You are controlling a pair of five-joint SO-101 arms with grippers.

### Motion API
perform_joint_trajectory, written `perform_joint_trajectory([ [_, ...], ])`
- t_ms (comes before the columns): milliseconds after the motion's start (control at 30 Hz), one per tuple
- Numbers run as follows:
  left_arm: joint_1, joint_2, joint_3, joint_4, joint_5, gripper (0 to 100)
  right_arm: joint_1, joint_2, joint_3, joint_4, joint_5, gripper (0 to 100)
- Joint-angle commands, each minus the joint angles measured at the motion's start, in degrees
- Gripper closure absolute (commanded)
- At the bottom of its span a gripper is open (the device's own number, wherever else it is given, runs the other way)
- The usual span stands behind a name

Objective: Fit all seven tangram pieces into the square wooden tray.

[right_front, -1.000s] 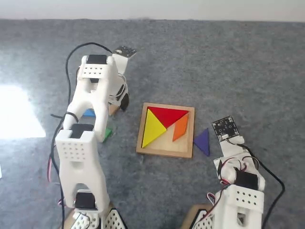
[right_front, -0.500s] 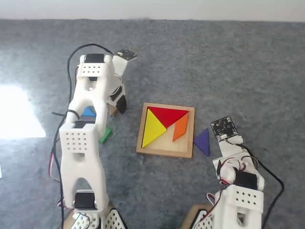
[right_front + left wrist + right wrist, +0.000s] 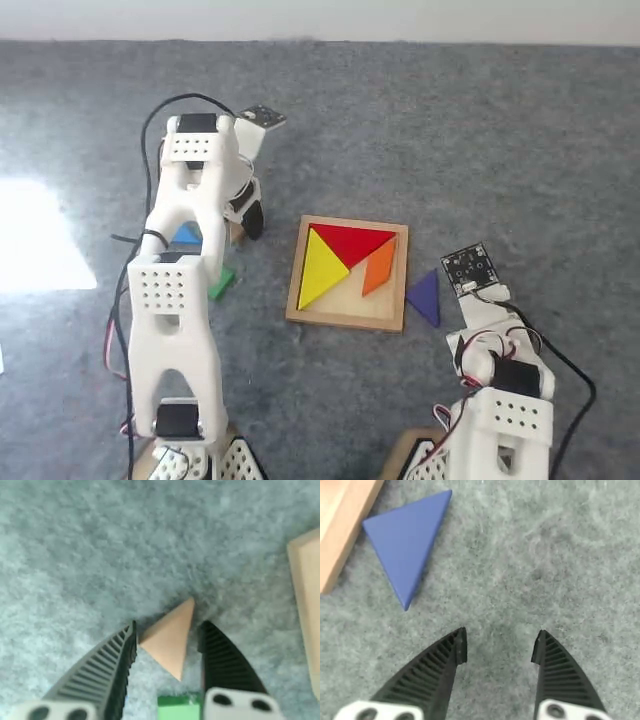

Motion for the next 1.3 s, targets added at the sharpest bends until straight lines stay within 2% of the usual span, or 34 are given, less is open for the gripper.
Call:
perform_joint_trajectory([
  [0,-0.44,-0.88,-2.07,2.99,0.0,83,-0.4,0.22,-0.26,-1.27,0.7,78.3],
  [267,0.26,-1.14,-2.15,3.16,6.24,83,-0.4,0.22,-0.26,-1.27,0.7,78.3],
  [367,0.88,-2.64,-3.82,6.33,10.37,83,-0.4,0.22,-0.26,-1.27,0.7,78.3],
  [500,2.11,-7.74,-3.03,6.33,16.44,83,-0.4,0.22,-0.26,-1.27,0.7,78.3],
  [633,4.84,-16.09,4.0,6.33,19.34,83,-0.4,0.22,-0.26,-1.27,0.7,78.3],
  [767,5.54,-20.48,4.97,5.45,18.29,82,-0.4,0.22,-0.18,-1.27,0.7,78.3],
  [1067,-0.18,-14.51,3.91,5.71,3.96,78,-0.22,0.22,-0.18,-1.19,0.7,78.3],
  [1267,-1.05,-9.58,2.68,3.96,2.2,78,-0.31,0.22,-0.18,-1.19,0.7,78.3],
])
